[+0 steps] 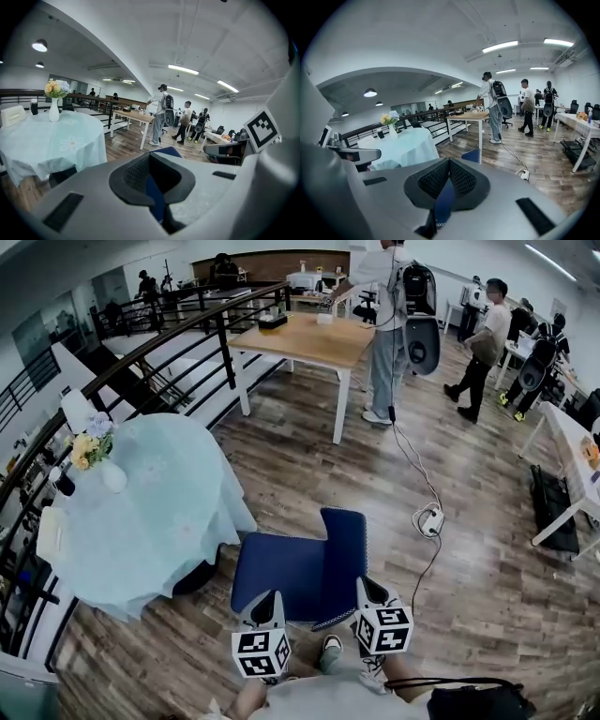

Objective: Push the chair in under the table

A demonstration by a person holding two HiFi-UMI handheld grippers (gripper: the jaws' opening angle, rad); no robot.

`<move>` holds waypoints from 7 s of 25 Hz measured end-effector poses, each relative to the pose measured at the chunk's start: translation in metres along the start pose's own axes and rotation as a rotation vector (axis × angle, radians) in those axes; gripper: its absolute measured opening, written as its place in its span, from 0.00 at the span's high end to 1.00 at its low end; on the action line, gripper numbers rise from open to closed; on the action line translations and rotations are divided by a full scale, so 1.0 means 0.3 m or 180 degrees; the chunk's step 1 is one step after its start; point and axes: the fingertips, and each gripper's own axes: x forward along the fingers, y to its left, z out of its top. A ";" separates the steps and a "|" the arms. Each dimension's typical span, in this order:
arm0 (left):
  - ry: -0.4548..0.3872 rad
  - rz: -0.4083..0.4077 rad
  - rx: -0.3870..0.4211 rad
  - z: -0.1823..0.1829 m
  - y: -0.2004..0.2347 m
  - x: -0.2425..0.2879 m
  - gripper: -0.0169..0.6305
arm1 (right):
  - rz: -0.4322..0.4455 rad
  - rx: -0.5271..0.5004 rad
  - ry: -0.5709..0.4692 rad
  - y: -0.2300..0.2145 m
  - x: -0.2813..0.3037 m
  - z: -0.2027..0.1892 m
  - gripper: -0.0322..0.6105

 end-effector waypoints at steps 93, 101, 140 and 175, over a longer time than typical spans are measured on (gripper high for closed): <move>0.0631 0.0364 -0.0385 -0.130 -0.067 0.368 0.97 | 0.0320 0.0136 0.0909 -0.313 0.374 -0.172 0.78; 0.0647 0.0365 -0.0392 -0.139 -0.059 0.357 0.97 | 0.0346 0.0193 0.0992 -0.284 0.396 -0.206 0.78; 0.0491 0.0846 -0.0637 -0.133 0.244 0.193 0.97 | -0.0516 0.0446 0.0716 -0.214 0.480 -0.189 0.79; 0.0338 0.1160 -0.0873 -0.133 0.575 0.040 0.97 | -0.0440 0.0394 0.0683 0.173 0.677 -0.154 0.79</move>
